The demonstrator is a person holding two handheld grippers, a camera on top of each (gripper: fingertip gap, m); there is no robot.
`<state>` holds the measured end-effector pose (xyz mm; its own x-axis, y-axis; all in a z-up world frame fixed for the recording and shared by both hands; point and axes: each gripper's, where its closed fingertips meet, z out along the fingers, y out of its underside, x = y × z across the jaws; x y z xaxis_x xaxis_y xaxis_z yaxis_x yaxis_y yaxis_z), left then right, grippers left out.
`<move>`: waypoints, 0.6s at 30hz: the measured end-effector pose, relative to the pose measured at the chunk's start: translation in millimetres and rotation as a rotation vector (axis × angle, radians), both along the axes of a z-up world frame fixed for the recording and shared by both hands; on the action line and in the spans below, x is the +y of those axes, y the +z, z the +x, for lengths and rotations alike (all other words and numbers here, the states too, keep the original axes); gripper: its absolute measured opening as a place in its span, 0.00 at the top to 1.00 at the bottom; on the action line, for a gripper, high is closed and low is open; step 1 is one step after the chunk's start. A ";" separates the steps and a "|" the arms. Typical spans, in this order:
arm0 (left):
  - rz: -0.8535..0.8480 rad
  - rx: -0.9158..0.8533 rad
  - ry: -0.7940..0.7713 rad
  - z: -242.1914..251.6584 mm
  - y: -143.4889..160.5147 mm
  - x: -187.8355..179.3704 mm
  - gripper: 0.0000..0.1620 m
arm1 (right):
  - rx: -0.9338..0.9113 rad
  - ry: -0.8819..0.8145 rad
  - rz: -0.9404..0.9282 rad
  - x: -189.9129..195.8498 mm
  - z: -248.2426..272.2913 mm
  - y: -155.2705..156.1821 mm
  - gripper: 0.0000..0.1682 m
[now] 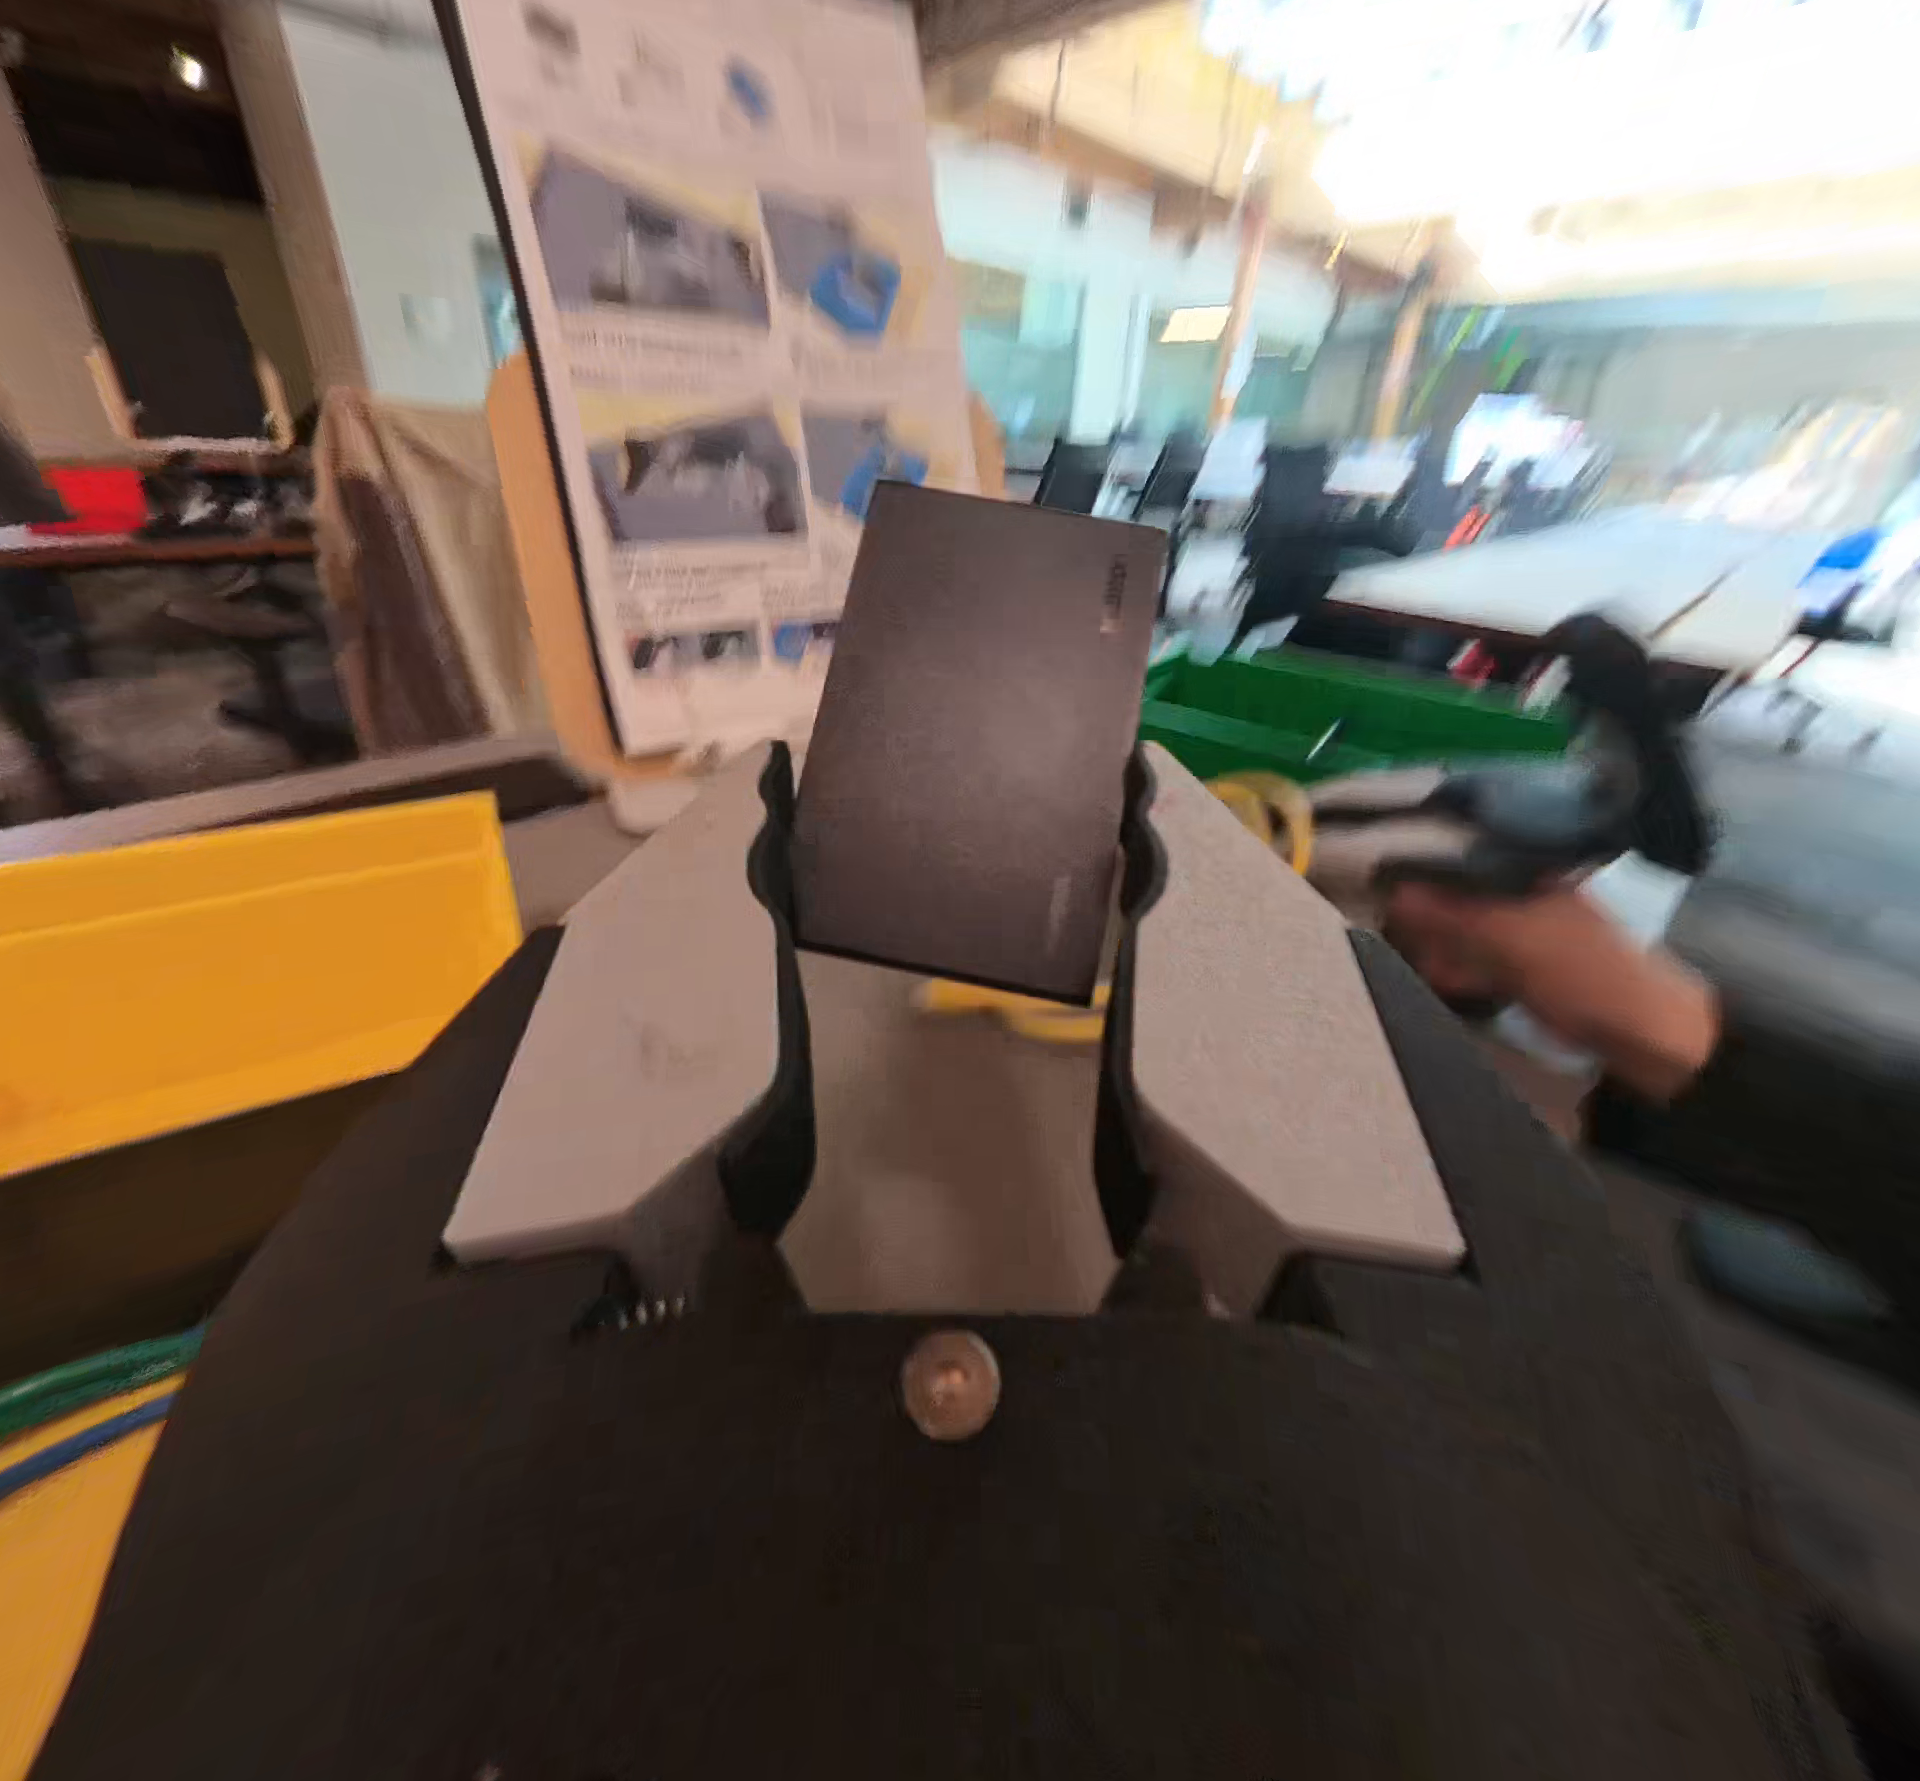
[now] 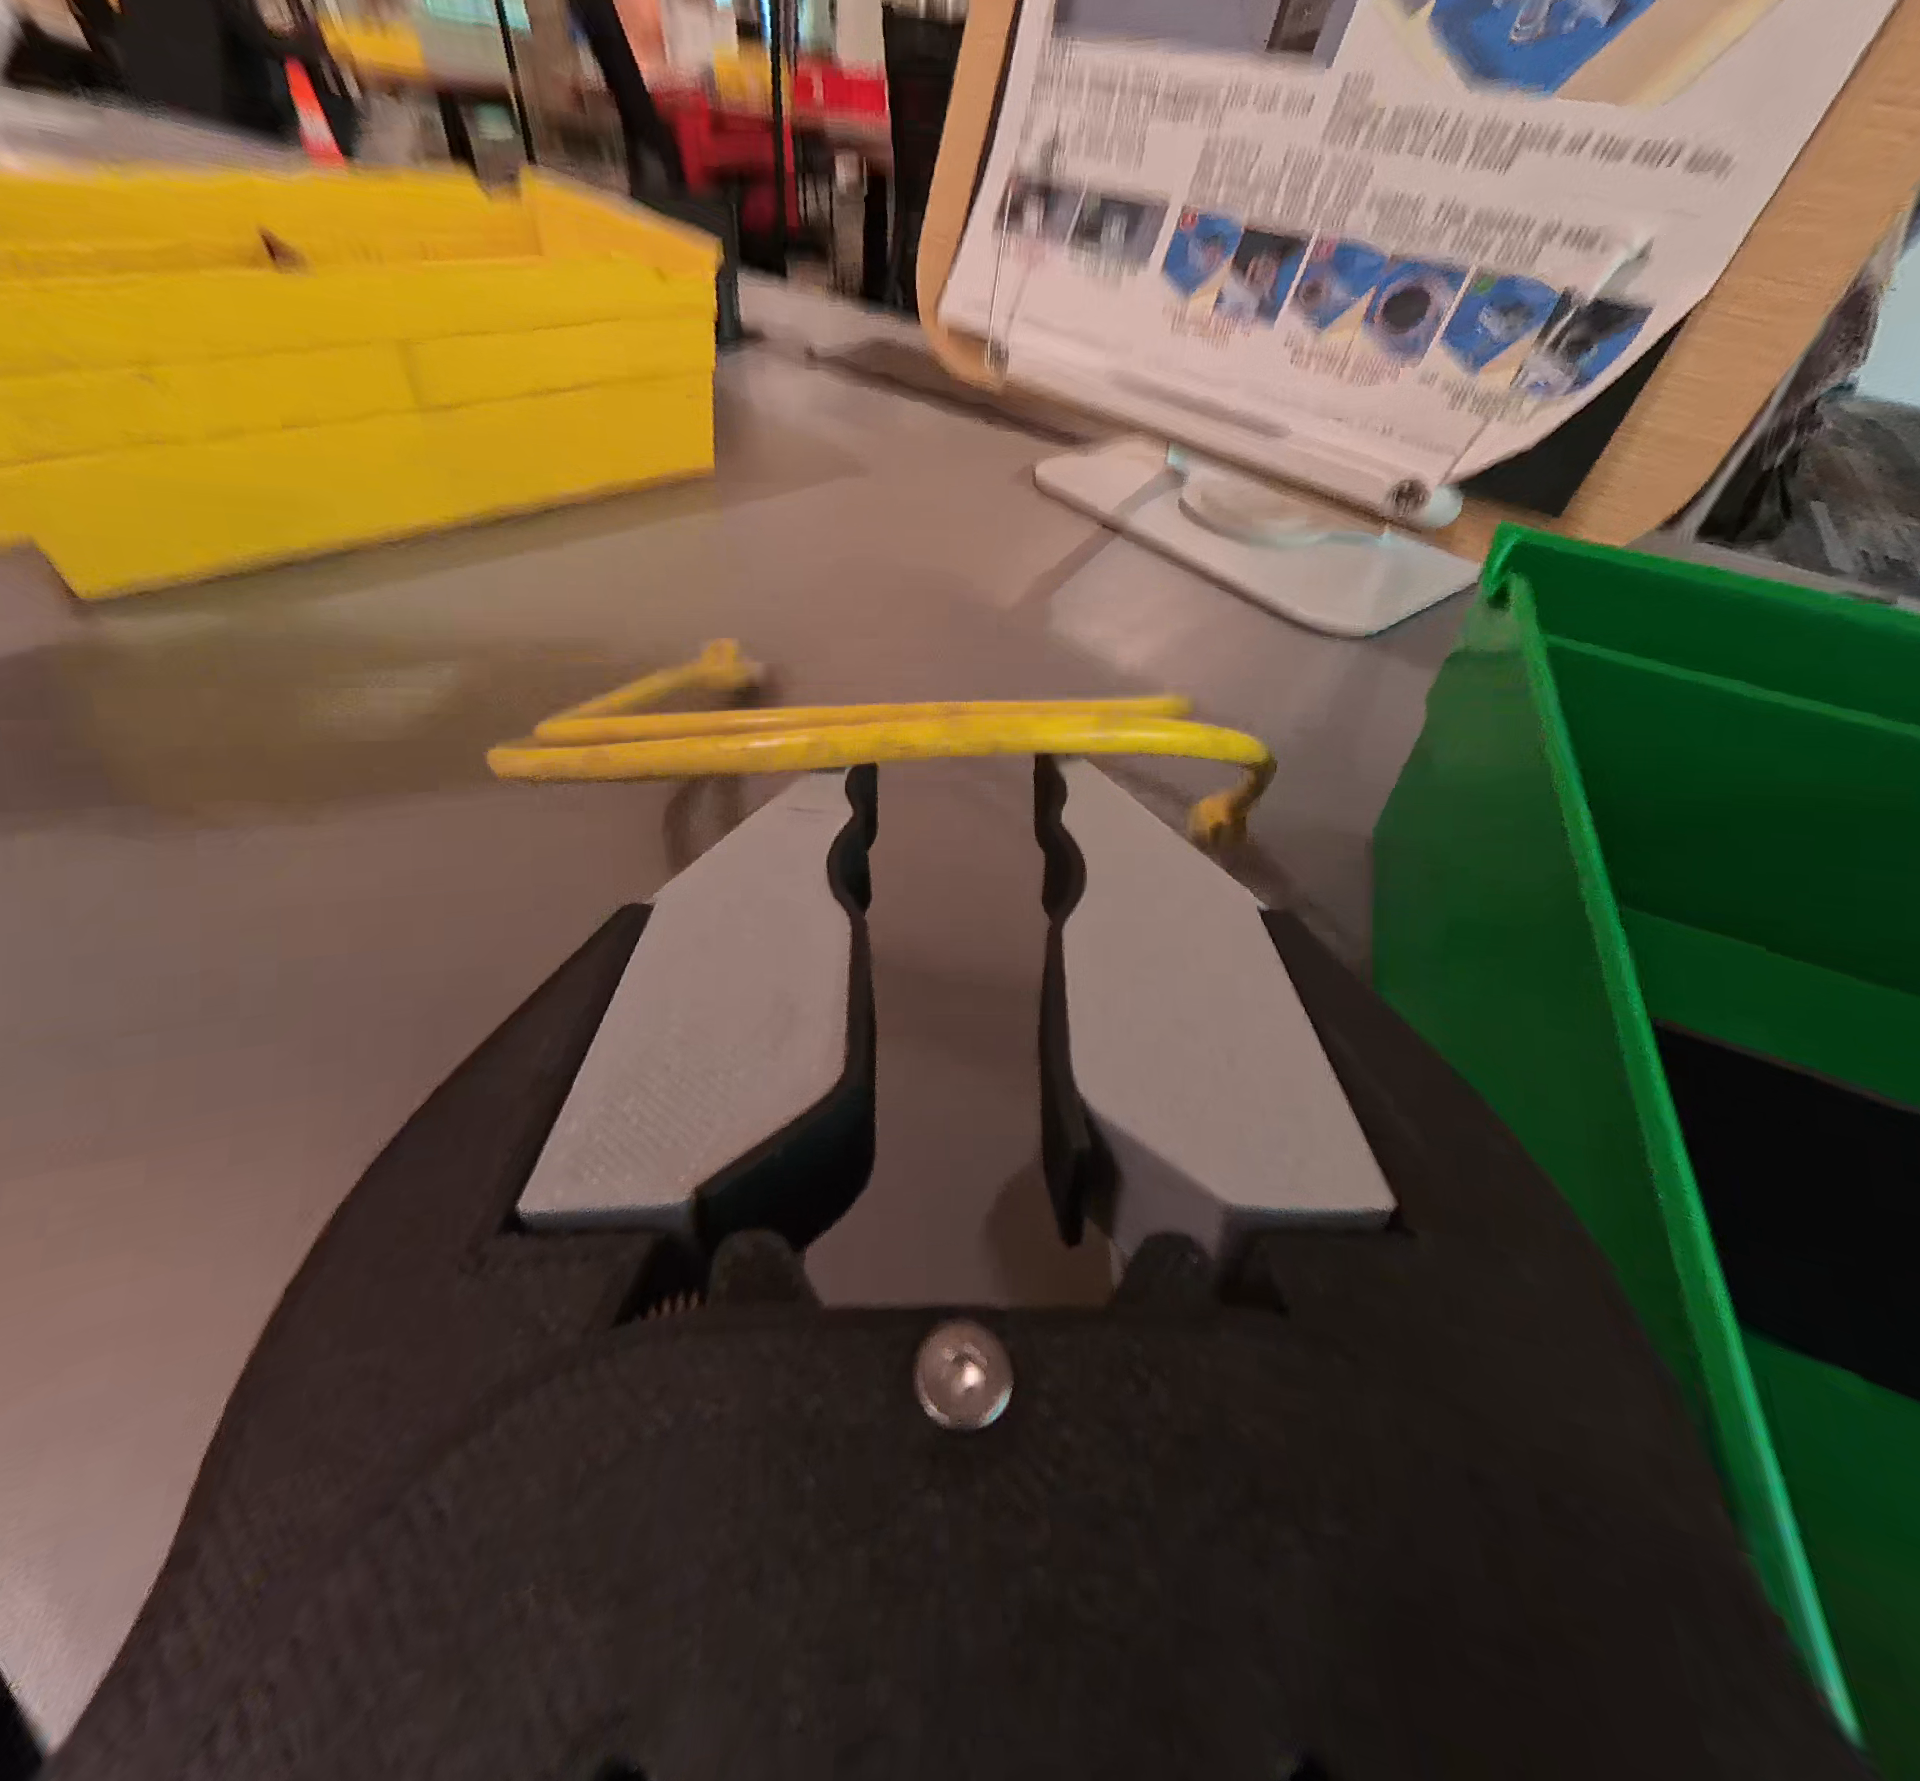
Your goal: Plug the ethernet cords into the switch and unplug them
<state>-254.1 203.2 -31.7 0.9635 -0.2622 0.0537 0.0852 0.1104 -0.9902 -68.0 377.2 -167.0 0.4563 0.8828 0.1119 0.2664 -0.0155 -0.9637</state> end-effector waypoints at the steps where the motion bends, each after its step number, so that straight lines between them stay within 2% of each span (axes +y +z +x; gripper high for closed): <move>1: 0.061 -0.076 -0.050 -1.5 16.9 -11.2 0.61 | -0.150 -0.004 -0.046 -2.4 2.9 -17.0 0.84; 3: 0.137 -0.190 -0.128 -5.5 38.1 -29.4 0.61 | -0.461 -0.012 -0.153 -12.5 18.5 -45.5 0.82; 4: 0.153 -0.230 -0.160 -6.1 42.6 -35.1 0.61 | -0.551 -0.006 -0.188 -19.9 26.0 -51.9 0.82; 7: 0.166 -0.318 -0.252 -0.1 45.7 -41.1 0.62 | -0.616 0.055 -0.242 -40.7 37.3 -49.6 0.82; 12: 0.140 -0.333 -0.297 10.6 39.7 -35.5 0.61 | -0.519 -0.016 -0.207 -32.4 64.9 -7.6 0.80; 15: 0.127 -0.343 -0.383 27.0 42.8 -39.1 0.61 | -0.441 -0.132 -0.115 -19.2 89.1 28.3 0.80; 16: 0.109 -0.333 -0.426 37.6 42.6 -40.7 0.62 | -0.368 -0.117 -0.095 -23.5 87.6 44.3 0.80; 18: 0.073 -0.290 -0.478 62.7 38.6 -40.9 0.62 | -0.173 0.066 -0.095 -58.3 64.8 75.1 0.77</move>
